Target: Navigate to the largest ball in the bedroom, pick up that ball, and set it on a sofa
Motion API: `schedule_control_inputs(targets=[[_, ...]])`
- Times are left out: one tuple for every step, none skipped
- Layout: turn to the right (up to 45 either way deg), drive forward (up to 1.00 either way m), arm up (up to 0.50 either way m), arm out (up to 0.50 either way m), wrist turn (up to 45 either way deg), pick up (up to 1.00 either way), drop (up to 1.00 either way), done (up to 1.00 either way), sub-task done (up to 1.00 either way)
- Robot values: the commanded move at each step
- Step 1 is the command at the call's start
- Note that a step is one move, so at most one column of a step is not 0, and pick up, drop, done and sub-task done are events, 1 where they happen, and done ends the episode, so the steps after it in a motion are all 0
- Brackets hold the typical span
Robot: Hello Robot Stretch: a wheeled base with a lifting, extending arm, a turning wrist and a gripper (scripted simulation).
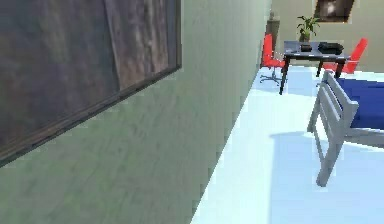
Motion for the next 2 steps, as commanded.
schedule_control_inputs(targets=[[27.0,0.0,0.0,0.0,0.0,0.0,0.0,0.0,0.0],[0.0,1.0,0.0,0.0,0.0,0.0,0.0,0.0,0.0]])
